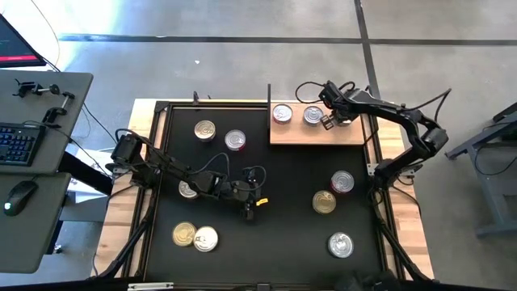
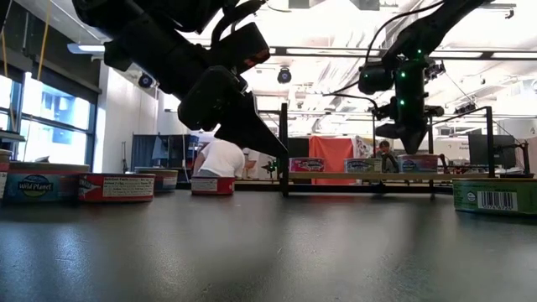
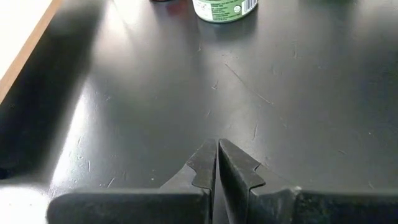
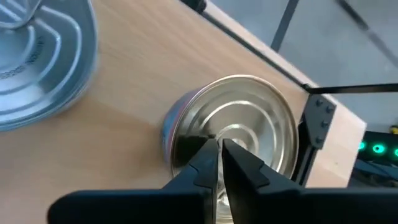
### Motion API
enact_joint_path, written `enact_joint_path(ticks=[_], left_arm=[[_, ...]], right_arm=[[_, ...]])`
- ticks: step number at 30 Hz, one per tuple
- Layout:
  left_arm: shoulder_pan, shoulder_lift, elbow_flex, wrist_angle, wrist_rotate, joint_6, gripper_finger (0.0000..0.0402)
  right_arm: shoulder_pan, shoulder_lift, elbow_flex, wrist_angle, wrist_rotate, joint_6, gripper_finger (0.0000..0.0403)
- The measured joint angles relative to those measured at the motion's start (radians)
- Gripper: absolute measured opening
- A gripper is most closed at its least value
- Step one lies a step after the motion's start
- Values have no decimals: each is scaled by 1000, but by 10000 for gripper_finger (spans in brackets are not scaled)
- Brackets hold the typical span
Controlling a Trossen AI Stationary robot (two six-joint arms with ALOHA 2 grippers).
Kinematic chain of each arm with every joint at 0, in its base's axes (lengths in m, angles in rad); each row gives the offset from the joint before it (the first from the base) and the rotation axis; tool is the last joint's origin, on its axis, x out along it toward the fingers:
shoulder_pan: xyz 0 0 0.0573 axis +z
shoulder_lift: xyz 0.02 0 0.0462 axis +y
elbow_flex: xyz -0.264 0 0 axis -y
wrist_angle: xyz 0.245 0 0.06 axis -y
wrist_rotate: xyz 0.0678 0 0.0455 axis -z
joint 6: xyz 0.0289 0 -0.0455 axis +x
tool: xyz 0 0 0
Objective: Stack canned seafood by type on shelf
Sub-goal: Put the blue tuna can on the shelf, then adjust the green and blue tuna cans on the shelf
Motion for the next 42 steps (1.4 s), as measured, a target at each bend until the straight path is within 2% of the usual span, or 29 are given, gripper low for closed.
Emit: enact_joint_path(ticks=[4, 7, 9, 14, 20, 27, 35, 42], left_arm=[[-2, 0, 0, 0, 0, 0, 11], [-6, 0, 0, 0, 0, 0, 11], [-6, 0, 0, 0, 0, 0, 11], [-6, 0, 0, 0, 0, -1, 11], [-7, 0, 0, 0, 0, -16, 11], [-7, 0, 0, 3, 0, -16, 11], [-7, 0, 0, 8, 0, -23, 11], [-7, 0, 0, 8, 0, -24, 11]], right_arm=[[2, 0, 0, 8, 89, -24, 4], [21, 0, 5, 13, 108, -26, 1], [46, 0, 13, 29, 81, -28, 1], [106, 0, 17, 97, -105, -66, 0], [116, 27, 18, 184, -108, -43, 0], [117, 74, 19, 345, -238, -44, 0], [96, 134, 24, 375, -206, -58, 0], [96, 78, 16, 368, -186, -92, 0]])
